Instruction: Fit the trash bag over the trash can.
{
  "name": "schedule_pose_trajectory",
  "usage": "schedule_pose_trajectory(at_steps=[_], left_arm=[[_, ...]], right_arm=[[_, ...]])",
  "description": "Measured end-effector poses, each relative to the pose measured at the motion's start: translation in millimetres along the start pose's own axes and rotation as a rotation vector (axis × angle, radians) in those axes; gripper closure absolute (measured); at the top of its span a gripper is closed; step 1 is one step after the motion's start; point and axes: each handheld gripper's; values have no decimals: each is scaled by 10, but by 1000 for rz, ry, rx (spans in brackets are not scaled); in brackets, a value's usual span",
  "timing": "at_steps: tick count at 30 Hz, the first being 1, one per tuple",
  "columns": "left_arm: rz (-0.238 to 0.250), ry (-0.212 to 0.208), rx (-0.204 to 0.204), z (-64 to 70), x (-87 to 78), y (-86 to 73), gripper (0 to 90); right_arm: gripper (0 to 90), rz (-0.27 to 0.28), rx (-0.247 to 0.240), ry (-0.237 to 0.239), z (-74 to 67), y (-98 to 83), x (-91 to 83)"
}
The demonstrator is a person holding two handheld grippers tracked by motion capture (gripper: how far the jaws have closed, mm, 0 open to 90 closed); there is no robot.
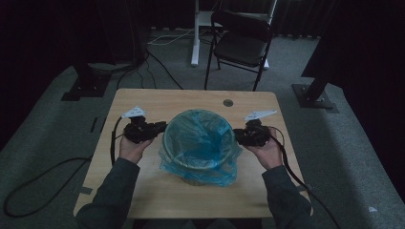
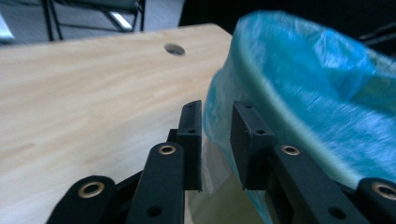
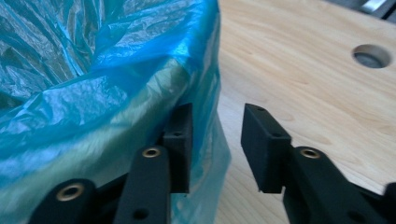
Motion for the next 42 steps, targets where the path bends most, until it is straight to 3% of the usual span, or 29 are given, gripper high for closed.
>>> schedule_pose_trajectory(at_steps=[4, 9, 15, 26, 35, 42], left_arm=[[31, 1, 17, 40, -118, 117, 670], [43, -16, 43, 124, -163, 243, 636], [61, -77, 66, 261, -148, 378, 644], [-13, -134, 165, 493, 23, 572, 629], [-71, -161, 227, 613, 158, 667, 627], [-135, -177, 297, 731, 271, 732, 625]], right_arm=[[547, 32, 14, -20, -16, -65, -90], [526, 44, 9, -36, -65, -139, -146], [561, 51, 6, -34, -79, -211, -175], [544, 33, 19, -25, -59, -297, -134], [535, 9, -8, -4, -106, -307, -31], [531, 6, -16, 7, -106, -313, -5]])
Point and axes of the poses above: each handheld gripper's, and its own axes: x roughly forward along the jaws, y roughly out of its top, z roughly to its right, and after that the axes turned 3 degrees about x, right-handed
